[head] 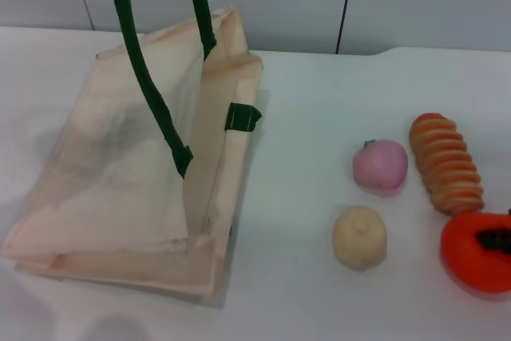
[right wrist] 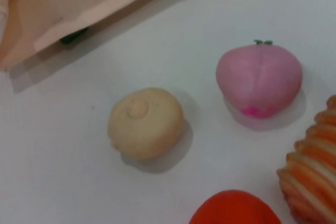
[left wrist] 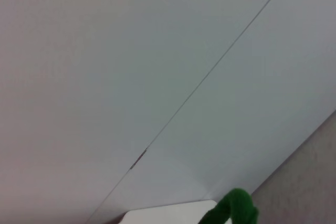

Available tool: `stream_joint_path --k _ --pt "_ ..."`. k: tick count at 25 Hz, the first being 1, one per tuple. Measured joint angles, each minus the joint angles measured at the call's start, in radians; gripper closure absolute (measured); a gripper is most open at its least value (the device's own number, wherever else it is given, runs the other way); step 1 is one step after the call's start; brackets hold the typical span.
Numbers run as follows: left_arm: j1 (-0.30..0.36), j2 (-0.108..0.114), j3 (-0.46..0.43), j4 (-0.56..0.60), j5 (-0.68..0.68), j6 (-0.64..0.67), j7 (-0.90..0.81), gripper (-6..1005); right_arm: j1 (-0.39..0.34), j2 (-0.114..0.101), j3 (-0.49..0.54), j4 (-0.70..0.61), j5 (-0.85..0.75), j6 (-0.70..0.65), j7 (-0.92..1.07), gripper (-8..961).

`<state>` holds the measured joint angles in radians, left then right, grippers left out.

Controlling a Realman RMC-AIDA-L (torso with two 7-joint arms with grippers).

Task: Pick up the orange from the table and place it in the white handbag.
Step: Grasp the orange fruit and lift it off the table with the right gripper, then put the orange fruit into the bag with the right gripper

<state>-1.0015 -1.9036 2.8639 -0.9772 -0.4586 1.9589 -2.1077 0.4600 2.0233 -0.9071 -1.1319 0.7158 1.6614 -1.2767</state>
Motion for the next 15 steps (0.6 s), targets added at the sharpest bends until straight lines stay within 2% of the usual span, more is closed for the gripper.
stream_joint_path --k 3,15 --pt "0.000 0.000 0.000 0.000 0.000 0.000 0.000 880 0.001 -0.001 0.007 -0.003 0.010 0.000 -0.001 784" --pt "0.000 0.001 0.000 0.011 -0.011 0.000 0.000 879 0.002 0.000 0.012 -0.069 0.063 0.043 -0.016 835"
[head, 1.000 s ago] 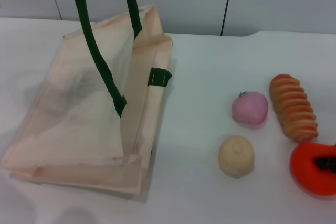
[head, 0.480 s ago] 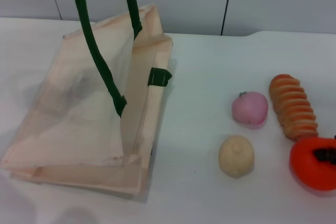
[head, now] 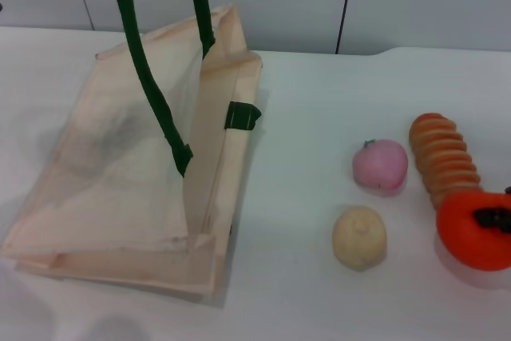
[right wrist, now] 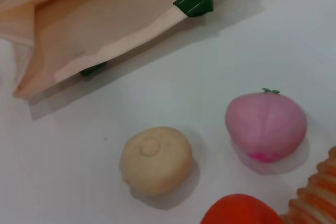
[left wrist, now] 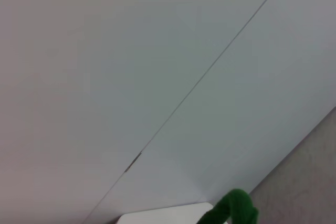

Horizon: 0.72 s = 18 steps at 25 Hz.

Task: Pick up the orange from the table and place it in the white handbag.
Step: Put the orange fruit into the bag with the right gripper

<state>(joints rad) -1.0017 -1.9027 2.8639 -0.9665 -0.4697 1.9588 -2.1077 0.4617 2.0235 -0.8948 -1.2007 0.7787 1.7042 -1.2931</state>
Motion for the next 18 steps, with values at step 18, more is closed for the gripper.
stream_joint_path --k 18 --pt "-0.032 0.001 0.000 0.004 -0.018 0.008 -0.006 880 0.143 0.006 -0.012 0.054 0.186 -0.032 -0.001 848"
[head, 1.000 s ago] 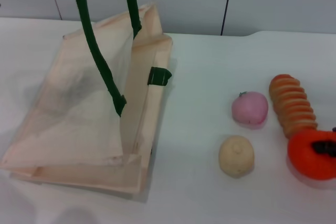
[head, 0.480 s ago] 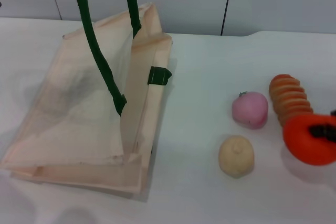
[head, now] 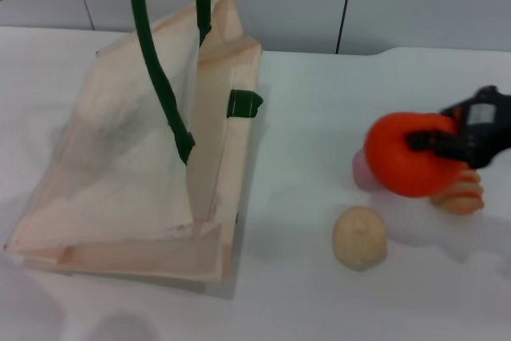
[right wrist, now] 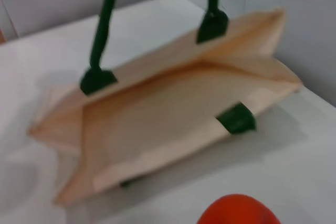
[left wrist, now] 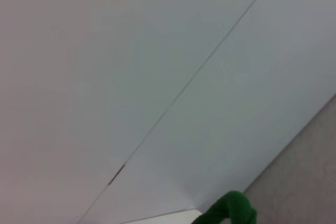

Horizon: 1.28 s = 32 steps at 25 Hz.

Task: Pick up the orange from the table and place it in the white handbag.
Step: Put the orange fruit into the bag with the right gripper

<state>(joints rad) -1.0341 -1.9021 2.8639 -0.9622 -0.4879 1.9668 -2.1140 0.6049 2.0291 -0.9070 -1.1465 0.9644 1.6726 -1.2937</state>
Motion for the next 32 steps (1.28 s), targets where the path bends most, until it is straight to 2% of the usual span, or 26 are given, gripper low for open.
stream_joint_path --k 12,16,24,32 --pt "-0.031 0.003 0.000 0.035 -0.010 0.007 -0.007 879 0.150 -0.001 -0.130 0.203 0.086 -0.137 -0.012 852" --pt "-0.036 0.011 0.000 0.052 -0.011 0.007 -0.006 879 0.187 0.000 -0.190 0.245 0.120 -0.175 -0.013 852" --pt "-0.039 0.012 0.000 0.053 -0.021 0.007 -0.006 880 0.262 0.000 -0.323 0.312 0.202 -0.266 -0.013 851" --pt "-0.045 0.012 0.000 0.053 -0.026 0.007 -0.006 880 0.313 0.001 -0.414 0.356 0.268 -0.354 -0.013 851"
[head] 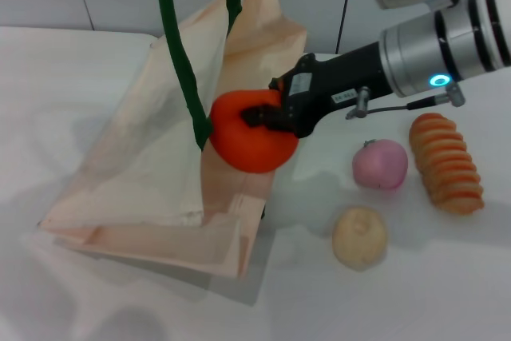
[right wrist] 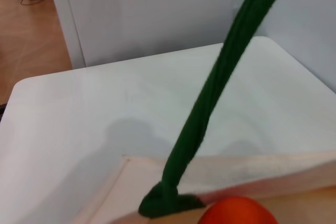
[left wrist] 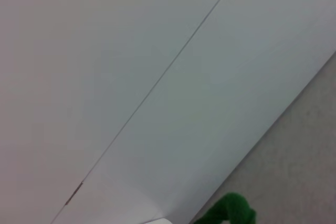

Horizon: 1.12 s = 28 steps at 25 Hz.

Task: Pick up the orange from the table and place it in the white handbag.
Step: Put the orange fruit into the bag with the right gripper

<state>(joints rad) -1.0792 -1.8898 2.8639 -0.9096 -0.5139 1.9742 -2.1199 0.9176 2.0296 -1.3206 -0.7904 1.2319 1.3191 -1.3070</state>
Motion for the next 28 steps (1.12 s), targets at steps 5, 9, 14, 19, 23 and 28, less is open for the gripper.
stream_joint_path --k 5,9,14,19,23,28 --pt "-0.005 0.000 0.000 0.000 0.000 0.000 -0.001 879 0.030 0.002 -0.058 0.041 0.056 -0.080 0.000 852" --pt "-0.009 0.000 0.000 0.000 0.000 0.000 -0.001 879 0.060 0.003 -0.119 0.077 0.101 -0.161 0.000 852" --pt "-0.013 0.000 0.000 0.000 0.000 0.000 -0.004 879 0.080 0.004 -0.194 0.103 0.137 -0.251 0.001 853" --pt "-0.015 0.000 0.000 0.000 0.000 0.000 -0.005 879 0.086 0.004 -0.214 0.124 0.144 -0.322 0.010 852" --pt "-0.015 0.000 0.000 0.000 0.000 0.000 -0.005 880 0.086 0.004 -0.214 0.145 0.145 -0.374 0.011 852" --pt "-0.016 0.000 0.000 0.000 0.000 0.000 -0.005 880 0.087 0.006 -0.219 0.163 0.145 -0.422 0.010 853"
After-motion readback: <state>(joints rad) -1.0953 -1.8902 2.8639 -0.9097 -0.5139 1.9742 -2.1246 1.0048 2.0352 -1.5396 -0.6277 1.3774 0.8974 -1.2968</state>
